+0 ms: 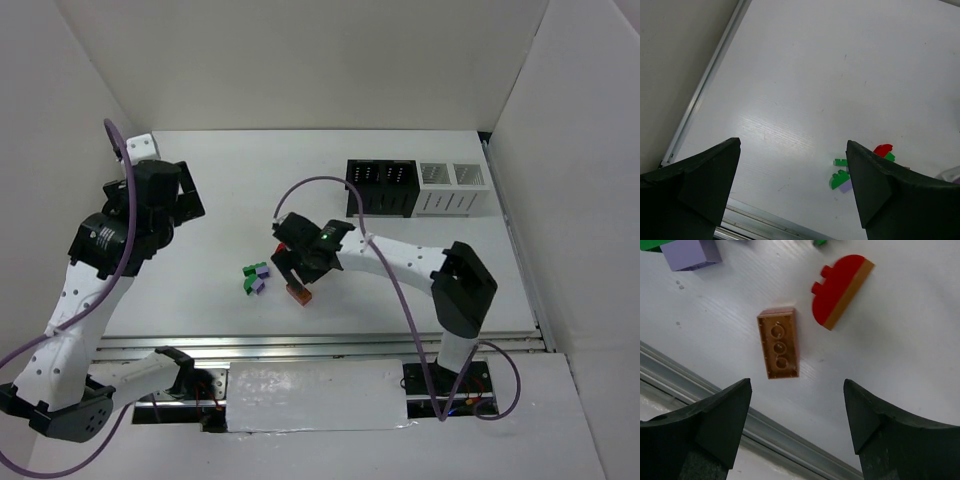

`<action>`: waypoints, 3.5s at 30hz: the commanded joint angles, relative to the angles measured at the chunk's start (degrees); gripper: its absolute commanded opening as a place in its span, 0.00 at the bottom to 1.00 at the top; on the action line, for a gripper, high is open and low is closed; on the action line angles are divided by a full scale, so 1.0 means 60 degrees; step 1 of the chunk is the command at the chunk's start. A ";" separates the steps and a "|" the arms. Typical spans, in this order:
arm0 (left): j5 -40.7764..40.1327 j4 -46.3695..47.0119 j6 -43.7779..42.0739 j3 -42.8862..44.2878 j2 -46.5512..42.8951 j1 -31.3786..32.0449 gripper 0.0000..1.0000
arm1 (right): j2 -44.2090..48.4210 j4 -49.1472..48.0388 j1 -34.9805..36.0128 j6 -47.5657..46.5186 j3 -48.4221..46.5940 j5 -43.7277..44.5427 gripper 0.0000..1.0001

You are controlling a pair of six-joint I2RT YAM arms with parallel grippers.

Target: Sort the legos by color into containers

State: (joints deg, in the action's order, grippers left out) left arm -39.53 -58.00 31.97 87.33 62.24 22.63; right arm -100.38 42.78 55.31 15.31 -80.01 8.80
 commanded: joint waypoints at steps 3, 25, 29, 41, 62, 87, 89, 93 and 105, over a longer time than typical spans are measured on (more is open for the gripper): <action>0.0390 -0.0163 0.0458 -0.0096 -0.0338 -0.0037 1.00 | -0.0789 -0.1198 0.0259 -0.0325 0.0019 -0.0191 0.79; 0.0670 -0.0412 0.0371 -0.0624 -0.0471 -0.0037 1.00 | -0.1582 -0.1711 0.0377 -0.0121 0.0224 -0.0719 0.18; 0.1165 -0.0222 0.0151 -0.0683 -0.0441 -0.0037 1.00 | -0.0385 -0.1565 0.0391 0.0157 0.0224 -0.1274 0.09; 1.0172 0.4853 -0.1359 -0.1896 -0.1743 -0.0022 1.00 | 0.3892 -0.3214 -0.2492 0.1769 0.1088 -0.7550 0.05; 1.5859 1.3166 0.3900 -0.4169 -0.0954 0.0022 0.84 | 0.6300 -0.9520 -0.3403 0.4905 0.2861 -1.0724 0.04; 1.5655 1.2728 0.3593 -0.3964 -0.0047 0.0871 0.35 | 0.6080 -0.9431 -0.3432 0.4787 0.2525 -1.0651 0.04; 1.5685 1.2830 0.3622 -0.3906 0.0012 0.0930 0.21 | 0.5978 -0.9358 -0.3432 0.4773 0.2466 -1.0694 0.04; 1.5787 1.2322 0.3346 -0.3599 0.0247 0.0959 0.00 | 0.5948 -0.9153 -0.3476 0.4612 0.2407 -1.0695 0.45; 1.6183 1.2039 0.2978 -0.3305 0.0511 0.0945 0.00 | 0.6534 -0.9811 -0.4721 0.4875 0.3110 -1.1456 0.52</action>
State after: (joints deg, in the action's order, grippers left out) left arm 55.27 11.55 50.83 65.14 64.95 28.21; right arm -63.31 -12.03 27.68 44.29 -62.00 -57.89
